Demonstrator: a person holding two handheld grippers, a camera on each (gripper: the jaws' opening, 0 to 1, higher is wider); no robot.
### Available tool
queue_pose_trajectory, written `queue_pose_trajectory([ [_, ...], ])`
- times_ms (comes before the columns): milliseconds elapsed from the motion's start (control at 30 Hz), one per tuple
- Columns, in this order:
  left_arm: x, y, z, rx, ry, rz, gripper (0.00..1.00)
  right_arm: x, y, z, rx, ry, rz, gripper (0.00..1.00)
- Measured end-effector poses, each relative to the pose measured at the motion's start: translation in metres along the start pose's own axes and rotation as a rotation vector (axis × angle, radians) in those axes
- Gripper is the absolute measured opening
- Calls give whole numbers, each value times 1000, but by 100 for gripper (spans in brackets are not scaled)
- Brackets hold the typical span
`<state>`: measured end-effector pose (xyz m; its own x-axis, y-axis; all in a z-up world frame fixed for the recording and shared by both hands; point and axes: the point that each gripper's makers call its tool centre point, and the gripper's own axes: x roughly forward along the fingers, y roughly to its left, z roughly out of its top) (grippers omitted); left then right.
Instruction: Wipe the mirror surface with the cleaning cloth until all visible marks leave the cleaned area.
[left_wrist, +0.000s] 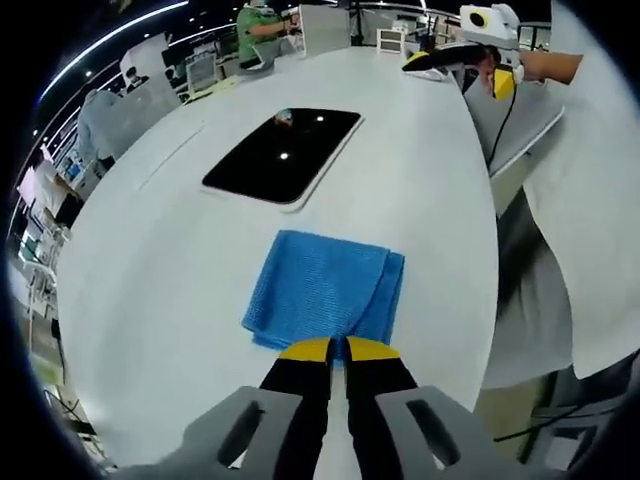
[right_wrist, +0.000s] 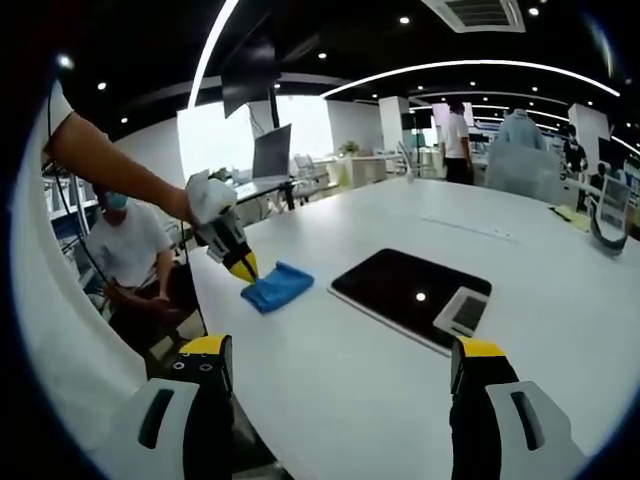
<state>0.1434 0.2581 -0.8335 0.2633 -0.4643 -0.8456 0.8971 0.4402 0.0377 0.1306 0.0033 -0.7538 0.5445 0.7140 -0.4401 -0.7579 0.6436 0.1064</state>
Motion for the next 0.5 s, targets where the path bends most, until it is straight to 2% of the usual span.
queue_pose_trajectory([
  [67, -2, -2, 0, 1, -1, -7, 3, 0, 1, 0, -1, -1, 2, 90],
  [233, -6, -8, 5, -86, -24, -39, 2, 1, 4, -1, -1, 0, 6, 90],
  [333, -5, -14, 1, -143, 1, -69, 2, 2, 5, -1, 0, -1, 9, 90],
  [433, -1, -16, -8, -117, 33, -57, 3, 2, 7, -1, -3, -1, 9, 90],
  [500, 2, -18, -12, -148, 55, -61, 6, 2, 7, 0, -1, -2, 9, 90],
])
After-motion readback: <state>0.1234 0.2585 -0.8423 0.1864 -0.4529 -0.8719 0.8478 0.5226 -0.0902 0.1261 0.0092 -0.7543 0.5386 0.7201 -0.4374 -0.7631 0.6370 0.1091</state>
